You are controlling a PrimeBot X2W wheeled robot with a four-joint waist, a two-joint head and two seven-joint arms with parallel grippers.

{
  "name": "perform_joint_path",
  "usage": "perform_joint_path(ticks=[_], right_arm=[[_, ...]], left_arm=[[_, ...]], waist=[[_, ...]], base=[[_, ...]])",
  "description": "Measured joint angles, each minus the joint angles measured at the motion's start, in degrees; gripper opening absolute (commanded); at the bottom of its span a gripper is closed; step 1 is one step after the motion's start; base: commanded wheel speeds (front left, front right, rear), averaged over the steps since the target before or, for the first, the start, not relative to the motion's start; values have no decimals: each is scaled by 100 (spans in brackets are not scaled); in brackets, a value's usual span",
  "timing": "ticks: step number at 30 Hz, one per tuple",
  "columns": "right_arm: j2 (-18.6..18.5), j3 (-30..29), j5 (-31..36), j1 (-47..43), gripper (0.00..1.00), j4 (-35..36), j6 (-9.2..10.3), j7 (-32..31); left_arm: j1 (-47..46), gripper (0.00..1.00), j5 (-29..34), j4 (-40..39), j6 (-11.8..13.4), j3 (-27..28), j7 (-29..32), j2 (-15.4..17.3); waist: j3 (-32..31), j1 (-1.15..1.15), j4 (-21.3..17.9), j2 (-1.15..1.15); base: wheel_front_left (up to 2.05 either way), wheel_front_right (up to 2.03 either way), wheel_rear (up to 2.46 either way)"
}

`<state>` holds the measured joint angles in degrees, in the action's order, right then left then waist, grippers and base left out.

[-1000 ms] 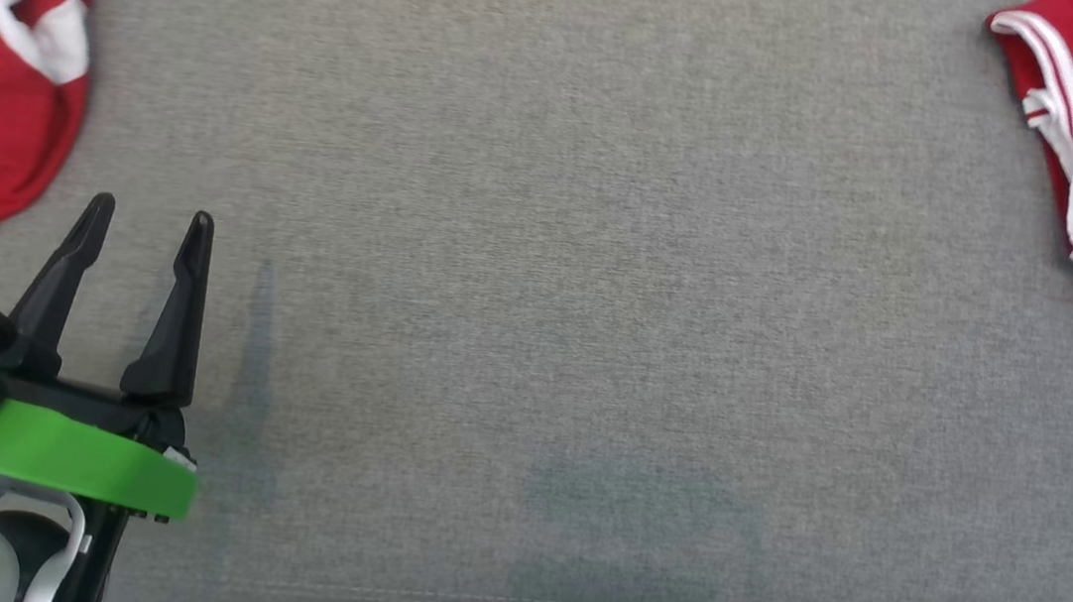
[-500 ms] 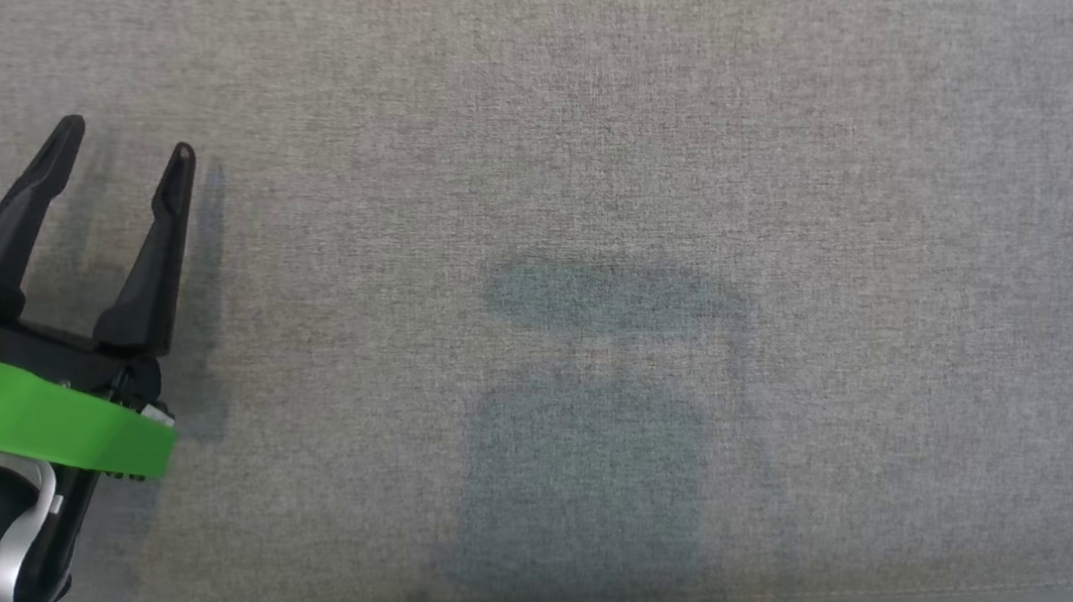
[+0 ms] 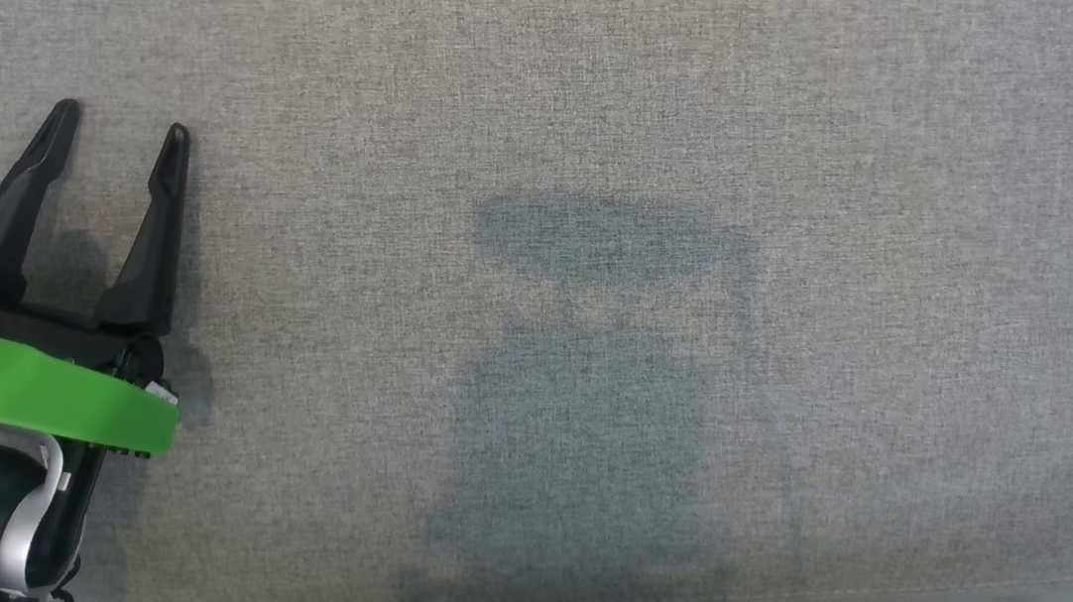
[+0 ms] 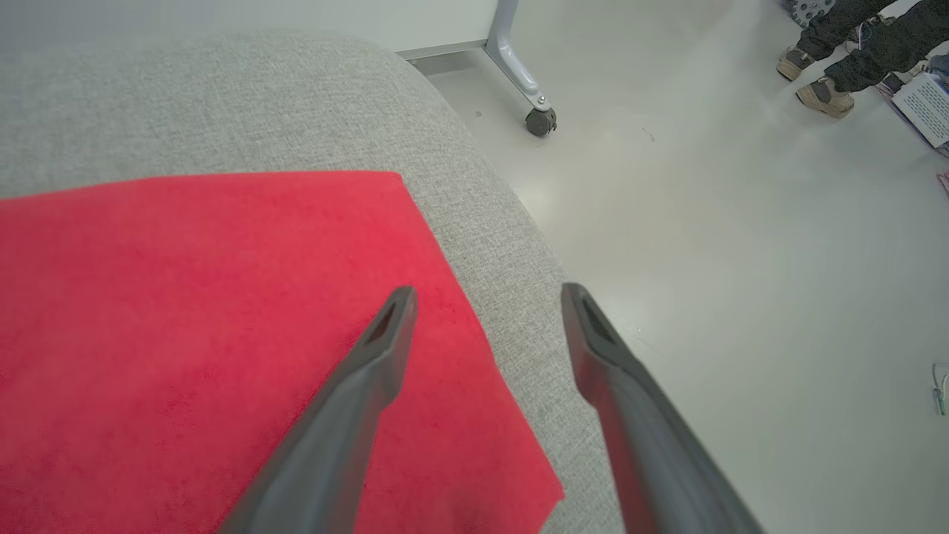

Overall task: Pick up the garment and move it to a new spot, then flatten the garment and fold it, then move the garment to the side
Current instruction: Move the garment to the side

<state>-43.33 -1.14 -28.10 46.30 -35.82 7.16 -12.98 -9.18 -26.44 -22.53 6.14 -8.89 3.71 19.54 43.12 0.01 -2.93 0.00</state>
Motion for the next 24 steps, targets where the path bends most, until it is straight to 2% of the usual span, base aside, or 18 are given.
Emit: perform_joint_path(ticks=[6, 9, 13, 20, 24], right_arm=[[409, 93, 102, -253, 100, -446, 0, 210], [590, 82, 152, -415, 100, -497, 0, 584], [853, 40, 122, -342, 100, -89, 0, 1191], [926, 169, 250, -642, 100, 784, -16, 2243], [1291, 387, 448, -1050, 100, 1225, -15, 2769]], left_arm=[[-74, 100, 3, 219, 0, -55, -165, -78], [-136, 100, 9, 335, 0, -44, -285, -147], [-138, 100, 9, 461, 0, 58, -408, -207], [-131, 100, 59, 778, 1, 143, -710, -229], [-75, 100, 154, 1012, 1, 165, -902, -233]], waist=[[-213, 0, 49, 0], [-380, 0, 72, 0], [-650, 0, 89, 0], [-1182, -1, 88, 0], [-1499, -1, 80, 0]], base=[[0, 0, 0], [0, 0, 0], [0, 0, 0], [0, 0, 0], [0, 0, 0]])
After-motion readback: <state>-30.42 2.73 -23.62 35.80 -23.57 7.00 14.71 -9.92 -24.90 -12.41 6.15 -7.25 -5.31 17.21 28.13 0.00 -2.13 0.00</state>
